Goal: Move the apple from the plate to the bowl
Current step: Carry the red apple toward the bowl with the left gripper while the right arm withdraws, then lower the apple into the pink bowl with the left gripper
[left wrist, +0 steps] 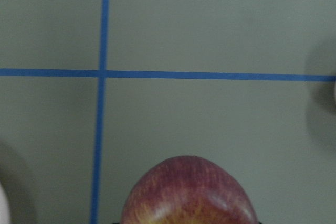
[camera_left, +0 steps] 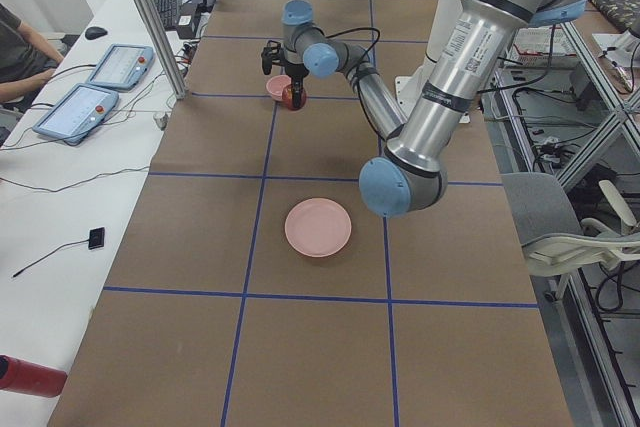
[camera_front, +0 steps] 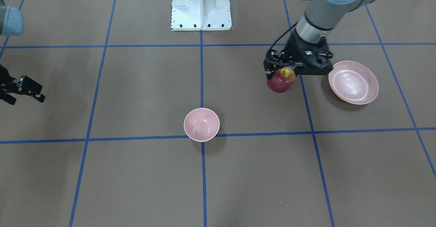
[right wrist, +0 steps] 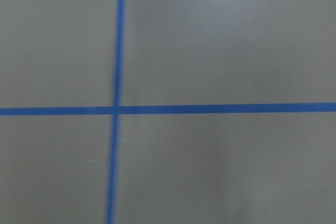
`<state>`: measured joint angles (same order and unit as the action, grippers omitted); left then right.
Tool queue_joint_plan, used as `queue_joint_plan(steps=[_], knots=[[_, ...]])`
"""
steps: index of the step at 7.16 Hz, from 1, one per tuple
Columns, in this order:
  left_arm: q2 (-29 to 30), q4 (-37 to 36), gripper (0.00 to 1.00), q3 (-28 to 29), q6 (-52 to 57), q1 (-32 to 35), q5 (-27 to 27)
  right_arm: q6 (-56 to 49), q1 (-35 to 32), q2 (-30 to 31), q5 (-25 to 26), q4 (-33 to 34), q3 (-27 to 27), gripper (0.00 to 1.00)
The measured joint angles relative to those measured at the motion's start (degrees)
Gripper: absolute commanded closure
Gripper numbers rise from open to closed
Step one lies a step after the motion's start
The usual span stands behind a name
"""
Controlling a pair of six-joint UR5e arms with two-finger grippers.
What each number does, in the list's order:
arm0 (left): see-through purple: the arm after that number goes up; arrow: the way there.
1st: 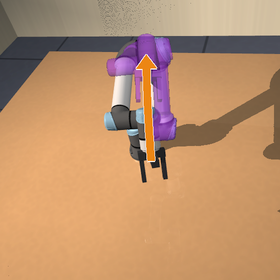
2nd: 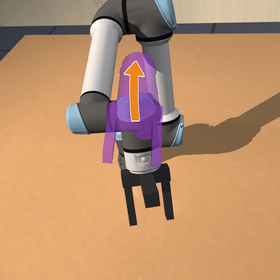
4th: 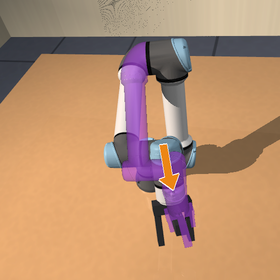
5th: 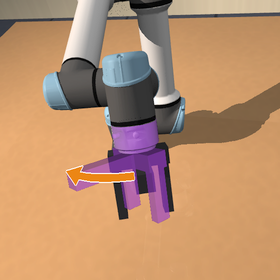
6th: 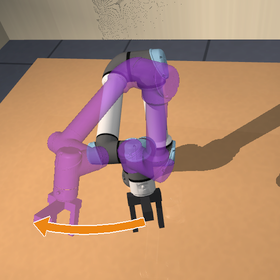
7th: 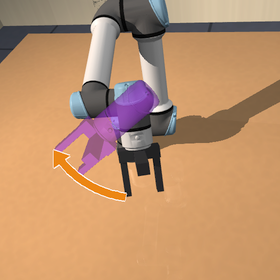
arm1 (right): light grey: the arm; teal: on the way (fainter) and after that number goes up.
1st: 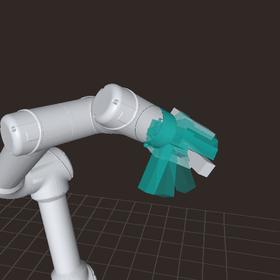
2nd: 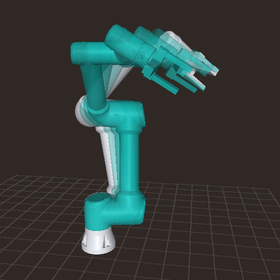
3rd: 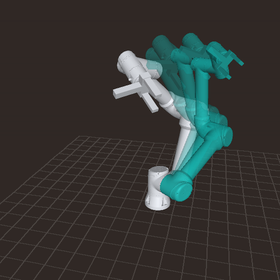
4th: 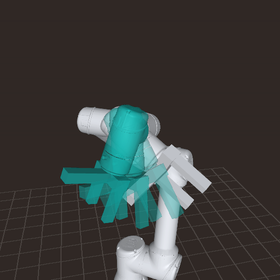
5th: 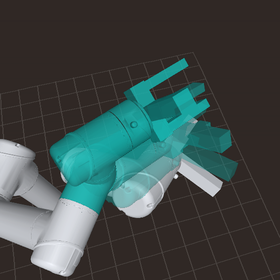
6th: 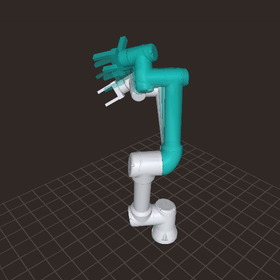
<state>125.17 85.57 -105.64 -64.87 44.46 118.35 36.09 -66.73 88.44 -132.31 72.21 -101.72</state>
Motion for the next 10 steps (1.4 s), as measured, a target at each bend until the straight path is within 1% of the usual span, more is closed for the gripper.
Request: queue_joint_plan(steps=[1,2,3,4,5,6,9,10], knots=[[8.66,-0.77,1.00,8.40,-2.29,-2.20,-2.81,-3.91,-2.02,2.21,-0.43,0.02,-0.17,0.00],[16.47,-0.90,1.00,17.24,-3.24,-3.76,-4.56,-5.49,-2.83,3.38,-0.70,0.01,-0.42,0.00],[21.83,0.52,1.00,24.84,-3.48,-5.05,-5.47,-6.03,-3.07,3.91,-0.91,-0.02,-0.64,0.00],[24.98,4.29,1.00,31.44,-3.54,-6.12,-6.35,-6.21,-3.11,4.25,-1.05,-0.04,-0.92,0.00],[27.10,8.02,1.00,36.73,-3.65,-6.74,-7.25,-6.26,-3.09,4.52,-1.14,-0.05,-1.25,0.00],[28.25,9.78,1.00,39.70,-3.64,-6.97,-7.70,-6.28,-2.98,4.65,-1.18,-0.05,-1.40,0.00],[28.82,10.73,1.00,42.80,-3.42,-7.30,-7.93,-6.22,-2.84,4.74,-1.20,0.00,-1.44,0.00],[28.68,10.80,0.90,43.25,-3.52,-7.70,-7.90,-6.21,-2.85,4.76,-1.20,0.02,-1.47,0.00]])
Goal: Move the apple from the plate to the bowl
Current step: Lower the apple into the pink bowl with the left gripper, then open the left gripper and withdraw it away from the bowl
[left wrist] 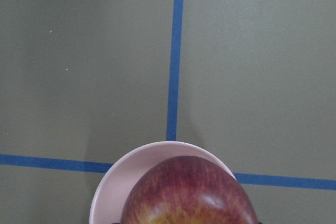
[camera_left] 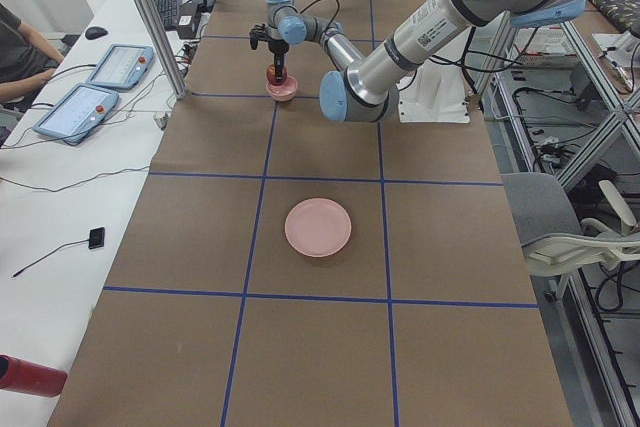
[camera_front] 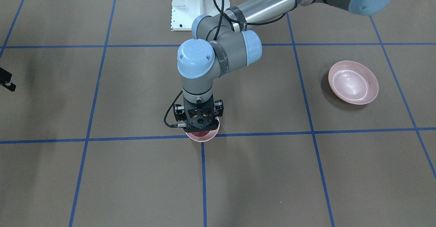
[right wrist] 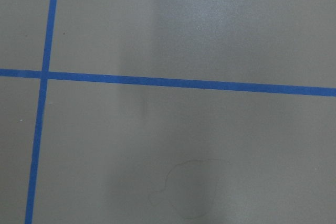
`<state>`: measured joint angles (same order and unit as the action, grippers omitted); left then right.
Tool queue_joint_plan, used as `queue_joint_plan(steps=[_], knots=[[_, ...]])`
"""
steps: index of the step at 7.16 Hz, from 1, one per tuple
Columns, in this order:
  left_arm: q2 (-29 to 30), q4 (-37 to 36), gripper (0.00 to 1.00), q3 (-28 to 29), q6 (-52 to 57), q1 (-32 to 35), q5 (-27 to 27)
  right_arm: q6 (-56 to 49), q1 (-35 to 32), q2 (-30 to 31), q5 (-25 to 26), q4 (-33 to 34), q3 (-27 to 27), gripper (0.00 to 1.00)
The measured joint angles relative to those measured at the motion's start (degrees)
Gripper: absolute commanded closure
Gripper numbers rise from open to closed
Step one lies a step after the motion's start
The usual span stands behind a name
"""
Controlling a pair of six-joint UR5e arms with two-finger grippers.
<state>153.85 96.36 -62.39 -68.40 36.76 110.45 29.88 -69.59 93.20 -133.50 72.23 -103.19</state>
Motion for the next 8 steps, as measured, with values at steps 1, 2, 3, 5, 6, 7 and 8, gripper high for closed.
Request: queue_joint_plan(steps=[1,2,3,5,6,7,8], knots=[[-0.15,0.12,0.81,0.27,-0.15,-0.36,0.02,0.00,0.00,-0.04,0.00,0.01,0.01,0.00],[-0.22,0.21,0.78,0.37,-0.21,-0.63,0.03,0.00,0.01,-0.09,-0.02,0.01,0.01,0.00],[-0.26,0.25,0.50,0.40,-0.23,-0.91,0.03,0.00,0.00,-0.09,-0.06,0.01,-0.02,0.00],[-0.45,0.33,0.08,0.42,-0.17,-1.32,0.01,0.01,-0.02,-0.05,-0.07,0.01,-0.07,0.00],[-0.73,0.42,0.03,0.31,-0.11,-1.38,-0.03,0.00,-0.01,-0.04,-0.03,0.01,-0.05,0.00],[-0.98,0.47,0.03,0.13,-0.11,-1.40,-0.07,0.02,0.03,-0.05,-0.01,0.01,0.02,0.00],[-1.08,0.44,0.02,-0.05,-0.15,-1.42,-0.28,0.04,0.05,-0.09,0.00,0.01,0.07,0.00]])
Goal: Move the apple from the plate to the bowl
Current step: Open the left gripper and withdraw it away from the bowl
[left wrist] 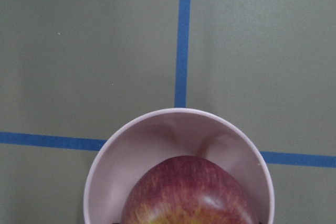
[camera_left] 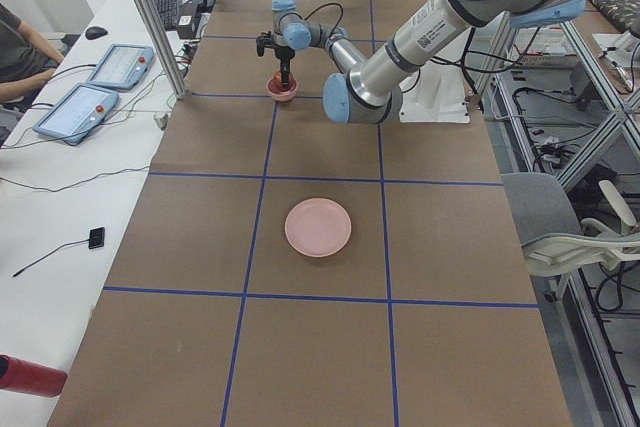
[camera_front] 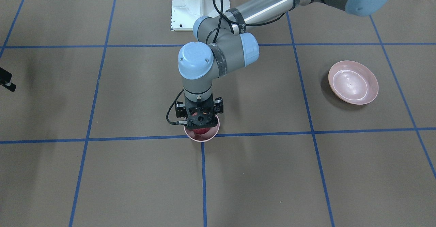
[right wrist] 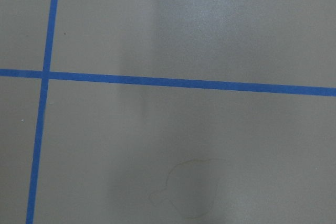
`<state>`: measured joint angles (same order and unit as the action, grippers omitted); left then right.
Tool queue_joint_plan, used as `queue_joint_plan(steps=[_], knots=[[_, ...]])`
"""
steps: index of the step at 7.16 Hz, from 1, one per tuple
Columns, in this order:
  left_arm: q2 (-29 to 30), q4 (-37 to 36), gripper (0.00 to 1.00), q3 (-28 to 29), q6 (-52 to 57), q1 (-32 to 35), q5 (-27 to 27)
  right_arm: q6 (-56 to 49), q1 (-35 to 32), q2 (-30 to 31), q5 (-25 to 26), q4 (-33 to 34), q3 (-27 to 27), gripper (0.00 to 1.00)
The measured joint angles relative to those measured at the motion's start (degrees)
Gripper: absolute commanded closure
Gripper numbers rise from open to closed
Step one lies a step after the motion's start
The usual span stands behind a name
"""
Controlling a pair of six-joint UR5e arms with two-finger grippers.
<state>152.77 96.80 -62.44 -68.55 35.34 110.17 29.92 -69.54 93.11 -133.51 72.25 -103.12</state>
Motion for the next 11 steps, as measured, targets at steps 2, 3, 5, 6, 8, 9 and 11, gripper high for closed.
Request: queue_joint_plan(steps=[2,3,5,6,8,9,11], knots=[[-0.11,-0.12,0.02,-0.67,-0.11,0.00,-1.14,-0.01,0.01,-0.03,0.00,0.00,0.08,0.00],[-0.70,-0.75,0.03,-2.51,-0.17,0.02,-1.45,0.00,0.01,-0.03,0.00,0.00,0.07,0.00],[-7.57,-8.26,0.03,-16.91,1.08,0.55,-1.48,-0.03,-0.03,-0.02,0.00,-0.05,-0.09,0.00],[-13.96,-13.09,0.03,-27.79,3.98,1.08,-1.36,-0.04,-0.09,0.01,0.00,-0.08,-0.15,0.00],[-34.66,-17.45,0.03,-51.82,15.78,4.20,-0.84,-0.04,-0.13,-0.15,0.02,-0.09,-0.22,0.00],[-42.97,-17.64,0.03,-58.36,22.27,8.33,1.42,-0.04,-0.10,-0.26,0.08,-0.09,-0.26,0.00],[-53.82,-13.59,0.03,-59.58,36.68,19.90,11.01,-0.04,-0.11,-0.39,0.11,-0.09,-0.37,0.00]])
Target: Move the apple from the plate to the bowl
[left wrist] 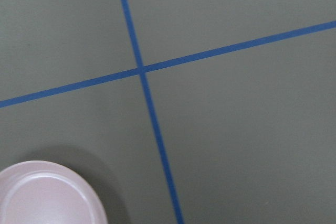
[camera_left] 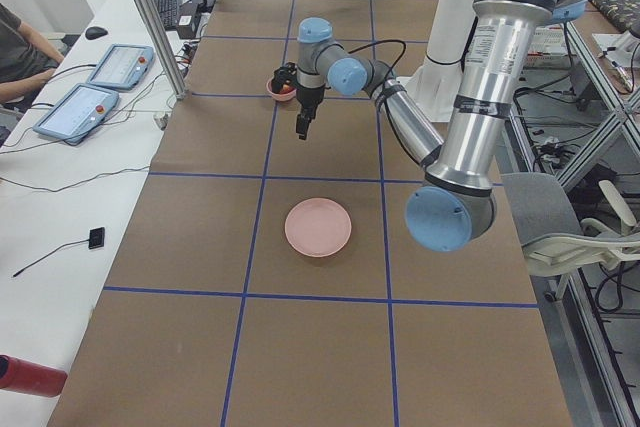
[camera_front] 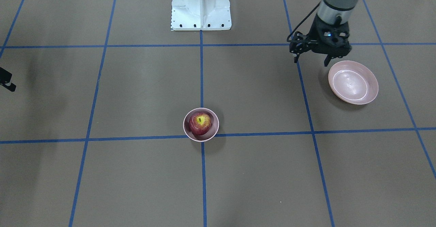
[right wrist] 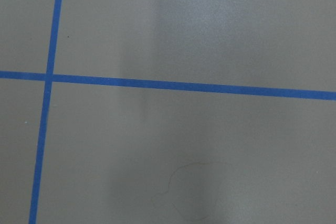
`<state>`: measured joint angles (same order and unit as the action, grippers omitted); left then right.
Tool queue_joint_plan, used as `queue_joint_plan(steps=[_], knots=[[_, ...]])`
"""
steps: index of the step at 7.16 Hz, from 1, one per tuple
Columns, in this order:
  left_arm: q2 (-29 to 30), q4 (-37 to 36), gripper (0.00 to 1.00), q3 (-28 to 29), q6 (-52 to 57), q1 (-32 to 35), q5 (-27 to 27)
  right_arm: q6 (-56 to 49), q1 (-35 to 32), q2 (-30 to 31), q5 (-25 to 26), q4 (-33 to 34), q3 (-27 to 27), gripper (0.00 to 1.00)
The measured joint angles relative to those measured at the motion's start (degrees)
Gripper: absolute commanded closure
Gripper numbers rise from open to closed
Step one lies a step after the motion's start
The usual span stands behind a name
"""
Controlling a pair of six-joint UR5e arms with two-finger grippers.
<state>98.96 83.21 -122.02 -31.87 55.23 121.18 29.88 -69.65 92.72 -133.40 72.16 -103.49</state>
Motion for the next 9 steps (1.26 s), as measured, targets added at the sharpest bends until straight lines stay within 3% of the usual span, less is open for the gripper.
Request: queue_joint_plan(steps=[3,9], knots=[[-9.18,19.58,0.03,13.80,14.75,15.12,13.90,0.00,0.07,-0.39,0.16,-0.02,0.04,0.00],[-10.13,23.35,0.02,17.87,14.68,17.16,15.72,0.07,0.01,-0.98,0.37,-0.20,-0.34,0.00]])
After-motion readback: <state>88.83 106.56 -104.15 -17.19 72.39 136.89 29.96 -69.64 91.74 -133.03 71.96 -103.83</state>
